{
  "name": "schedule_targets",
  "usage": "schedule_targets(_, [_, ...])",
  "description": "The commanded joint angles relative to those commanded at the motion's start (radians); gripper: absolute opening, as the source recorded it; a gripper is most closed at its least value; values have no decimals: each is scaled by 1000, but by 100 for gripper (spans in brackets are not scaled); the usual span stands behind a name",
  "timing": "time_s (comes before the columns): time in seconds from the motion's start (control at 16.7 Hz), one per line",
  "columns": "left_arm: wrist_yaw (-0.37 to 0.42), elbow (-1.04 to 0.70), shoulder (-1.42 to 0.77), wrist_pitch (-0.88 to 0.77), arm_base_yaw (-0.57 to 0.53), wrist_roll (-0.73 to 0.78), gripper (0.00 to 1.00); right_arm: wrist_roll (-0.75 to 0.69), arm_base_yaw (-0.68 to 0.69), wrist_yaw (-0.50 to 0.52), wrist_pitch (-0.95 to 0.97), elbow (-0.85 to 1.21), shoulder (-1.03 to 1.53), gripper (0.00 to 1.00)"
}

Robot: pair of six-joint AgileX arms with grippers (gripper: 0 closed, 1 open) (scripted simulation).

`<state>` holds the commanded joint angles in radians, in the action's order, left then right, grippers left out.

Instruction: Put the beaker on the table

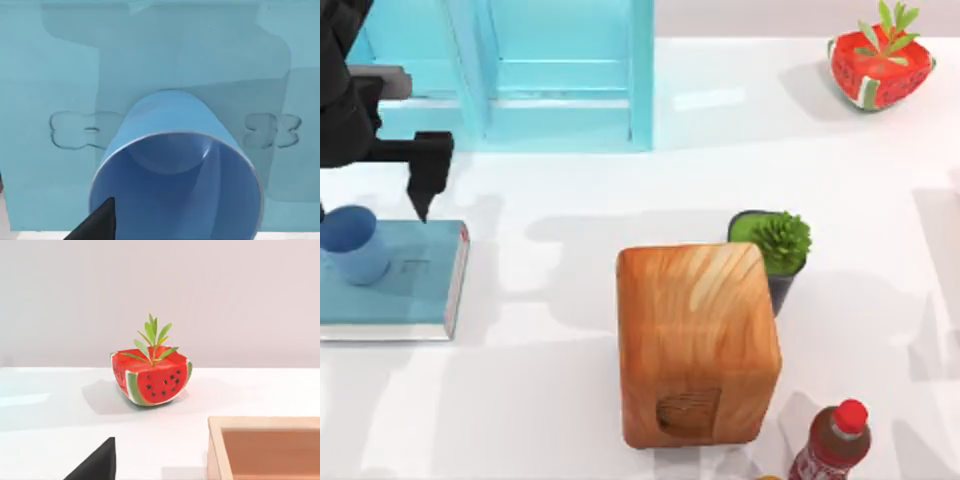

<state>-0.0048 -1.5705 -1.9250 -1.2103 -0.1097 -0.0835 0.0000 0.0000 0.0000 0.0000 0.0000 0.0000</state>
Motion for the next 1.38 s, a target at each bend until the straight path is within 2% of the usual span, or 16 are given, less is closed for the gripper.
schedule_targets(0.24, [0, 136, -17, 149, 1, 1, 100, 0, 0, 0, 0, 0, 0, 100])
schedule_targets(0.54, [0, 148, -19, 161, 1, 1, 100, 0, 0, 0, 0, 0, 0, 100])
schedule_targets(1.32, [0, 148, -19, 161, 1, 1, 2, 0, 0, 0, 0, 0, 0, 100])
schedule_targets(1.38, [0, 148, -19, 161, 1, 1, 0, 0, 0, 0, 0, 0, 0, 100])
